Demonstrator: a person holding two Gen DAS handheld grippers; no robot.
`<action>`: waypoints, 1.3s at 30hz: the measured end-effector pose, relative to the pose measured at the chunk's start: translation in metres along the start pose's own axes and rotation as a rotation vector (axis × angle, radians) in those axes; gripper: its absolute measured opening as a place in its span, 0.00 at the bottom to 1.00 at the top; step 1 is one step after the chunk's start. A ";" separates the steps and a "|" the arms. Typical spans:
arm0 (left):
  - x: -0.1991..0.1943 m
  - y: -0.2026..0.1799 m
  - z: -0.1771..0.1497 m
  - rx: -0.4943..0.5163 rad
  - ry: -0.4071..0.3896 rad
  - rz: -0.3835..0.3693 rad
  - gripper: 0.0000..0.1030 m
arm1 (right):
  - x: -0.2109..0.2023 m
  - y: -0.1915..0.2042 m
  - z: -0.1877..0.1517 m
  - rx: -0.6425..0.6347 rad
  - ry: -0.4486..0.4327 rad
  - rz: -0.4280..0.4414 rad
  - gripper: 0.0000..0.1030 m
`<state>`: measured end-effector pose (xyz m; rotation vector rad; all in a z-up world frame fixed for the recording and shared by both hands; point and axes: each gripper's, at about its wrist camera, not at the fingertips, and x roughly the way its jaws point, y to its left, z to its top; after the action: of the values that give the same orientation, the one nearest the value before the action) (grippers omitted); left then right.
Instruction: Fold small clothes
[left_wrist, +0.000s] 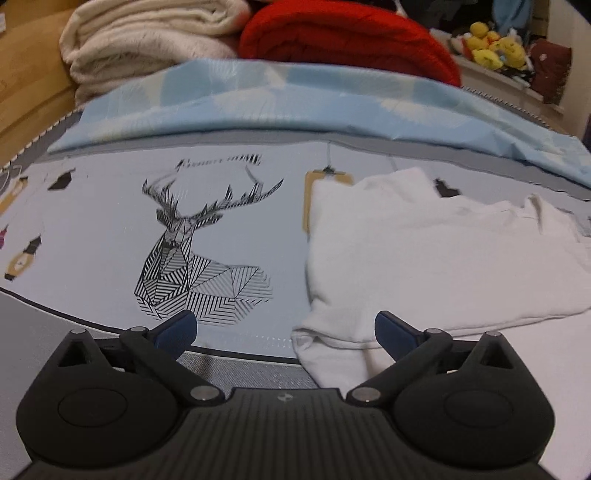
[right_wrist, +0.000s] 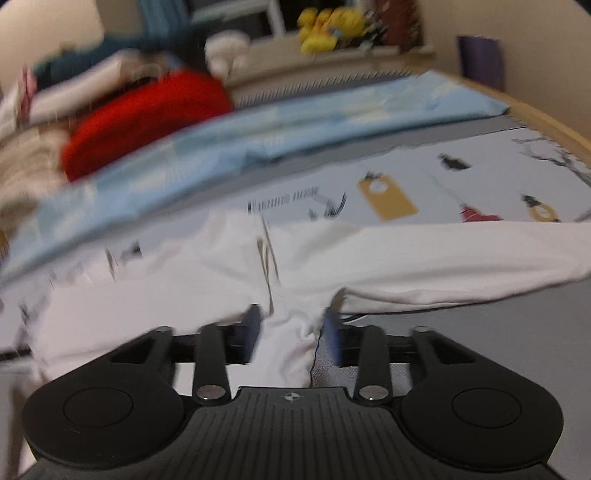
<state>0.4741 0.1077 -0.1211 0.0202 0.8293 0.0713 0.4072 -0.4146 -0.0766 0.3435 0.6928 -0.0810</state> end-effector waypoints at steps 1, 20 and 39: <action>-0.006 -0.001 0.000 -0.001 -0.002 -0.006 1.00 | -0.012 -0.002 -0.002 0.027 -0.023 -0.004 0.53; -0.098 -0.016 -0.073 -0.101 0.039 -0.004 1.00 | -0.068 -0.032 -0.062 0.177 -0.070 0.006 0.69; -0.064 -0.036 -0.040 -0.012 -0.015 0.051 1.00 | -0.015 -0.204 0.007 0.512 -0.153 -0.360 0.70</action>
<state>0.4038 0.0671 -0.1028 0.0305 0.8139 0.1235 0.3625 -0.6097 -0.1197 0.6919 0.5687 -0.6287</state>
